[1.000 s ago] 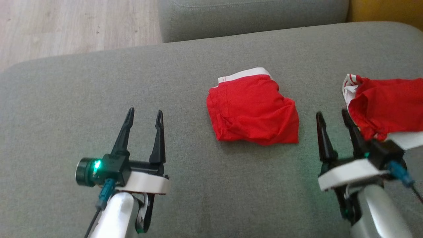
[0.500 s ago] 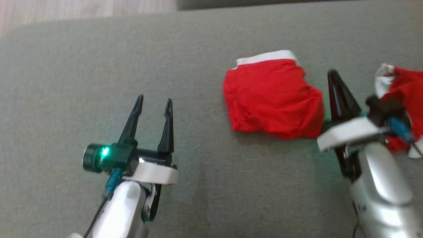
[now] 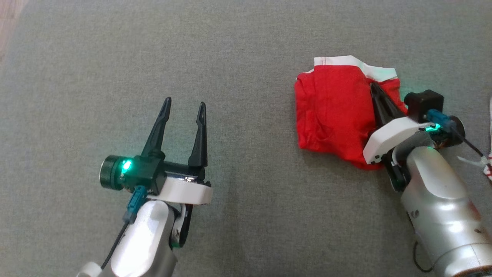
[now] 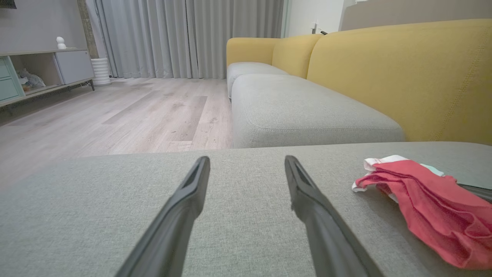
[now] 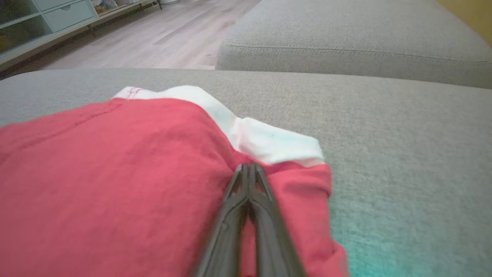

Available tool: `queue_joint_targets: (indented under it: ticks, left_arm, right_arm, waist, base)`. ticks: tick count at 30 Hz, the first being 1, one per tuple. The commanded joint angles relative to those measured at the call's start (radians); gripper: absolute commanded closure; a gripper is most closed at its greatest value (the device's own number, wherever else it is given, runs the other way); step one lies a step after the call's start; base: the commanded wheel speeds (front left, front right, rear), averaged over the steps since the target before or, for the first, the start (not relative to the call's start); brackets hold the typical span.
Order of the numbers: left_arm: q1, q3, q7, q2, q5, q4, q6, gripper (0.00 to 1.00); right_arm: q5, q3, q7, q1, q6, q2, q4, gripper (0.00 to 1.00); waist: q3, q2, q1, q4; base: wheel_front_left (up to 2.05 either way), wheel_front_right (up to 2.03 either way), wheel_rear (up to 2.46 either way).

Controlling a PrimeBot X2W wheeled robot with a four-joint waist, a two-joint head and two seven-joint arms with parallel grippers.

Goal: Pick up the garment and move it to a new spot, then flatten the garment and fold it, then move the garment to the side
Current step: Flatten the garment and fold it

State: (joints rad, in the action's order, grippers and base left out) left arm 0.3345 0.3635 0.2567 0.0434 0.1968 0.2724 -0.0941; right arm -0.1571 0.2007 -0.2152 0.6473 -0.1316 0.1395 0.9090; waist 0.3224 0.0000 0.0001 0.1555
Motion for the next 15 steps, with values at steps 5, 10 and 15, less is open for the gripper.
queue_joint_targets:
  ticks: [5,10,15]
  left_arm:
    - [0.024,-0.030,0.005,0.007,0.002,-0.022,-0.007,0.00]
    - [0.011,-0.045,0.005,0.007,-0.003,-0.020,-0.002,0.00]
    - [0.006,-0.040,0.005,0.007,-0.004,-0.025,0.002,0.00]
  right_arm:
    - [0.011,0.059,-0.039,0.016,0.001,-0.024,0.005,1.00]
    - [-0.004,0.111,-0.046,0.003,0.001,-0.064,-0.147,1.00]
    - [-0.019,0.198,-0.046,-0.029,0.001,-0.082,-0.160,1.00]
  waist:
    - [-0.026,0.0000,-0.0001,-0.014]
    - [-0.056,0.0000,-0.0001,-0.031]
    - [-0.060,0.0000,-0.0001,-0.027]
  base:
    - [0.00,0.00,0.00]
    - [0.00,0.00,0.00]
    - [0.00,0.00,0.00]
